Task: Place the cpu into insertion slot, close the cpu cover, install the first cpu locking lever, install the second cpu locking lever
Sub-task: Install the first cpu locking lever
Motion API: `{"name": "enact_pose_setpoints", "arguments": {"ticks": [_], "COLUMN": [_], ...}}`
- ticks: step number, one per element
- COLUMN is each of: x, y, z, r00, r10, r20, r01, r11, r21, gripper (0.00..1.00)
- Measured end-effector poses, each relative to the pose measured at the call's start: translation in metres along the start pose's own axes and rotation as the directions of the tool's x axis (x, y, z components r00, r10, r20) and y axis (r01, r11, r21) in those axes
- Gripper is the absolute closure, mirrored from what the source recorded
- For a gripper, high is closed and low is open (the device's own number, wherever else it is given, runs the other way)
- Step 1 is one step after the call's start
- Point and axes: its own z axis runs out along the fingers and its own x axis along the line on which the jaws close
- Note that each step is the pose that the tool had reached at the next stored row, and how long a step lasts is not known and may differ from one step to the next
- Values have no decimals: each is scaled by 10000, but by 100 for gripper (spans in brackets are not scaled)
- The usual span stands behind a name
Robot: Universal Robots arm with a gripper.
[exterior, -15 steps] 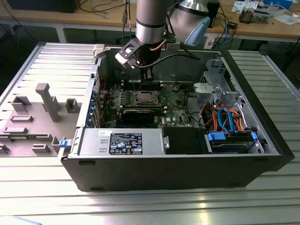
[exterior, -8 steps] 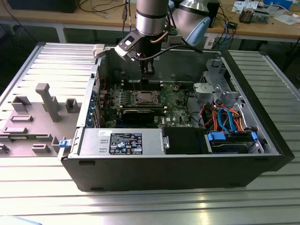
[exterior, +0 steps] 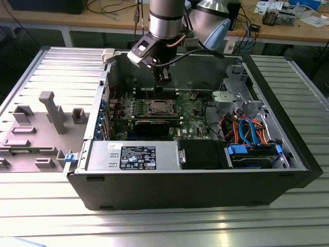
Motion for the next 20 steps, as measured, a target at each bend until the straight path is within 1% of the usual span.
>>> {"name": "enact_pose_setpoints", "arguments": {"ticks": [2,4,6,8,9,10,12,14,16,18,20], "x": [0,0,0,0,0,0,0,0,0,0,0], "y": [0,0,0,0,0,0,0,0,0,0,0], "z": [1,1,1,2,2,2,2,2,3,4,4], "r00": [9988,9971,9945,9911,9881,9845,9741,9679,9548,9466,9327], "r10": [-488,-762,-1047,-1327,-1537,-1755,-2258,-2513,-2971,-3222,-3605], "r20": [16,25,35,44,51,58,75,83,98,105,117], "r01": [488,762,1047,1327,1536,1755,2258,2512,2971,3221,3605], "r11": [9988,9971,9945,9912,9881,9845,9742,9679,9548,9467,9327], "r21": [7,10,14,19,21,25,34,39,47,52,61], "gripper": [89,89,89,89,89,89,89,89,89,89,89]}}
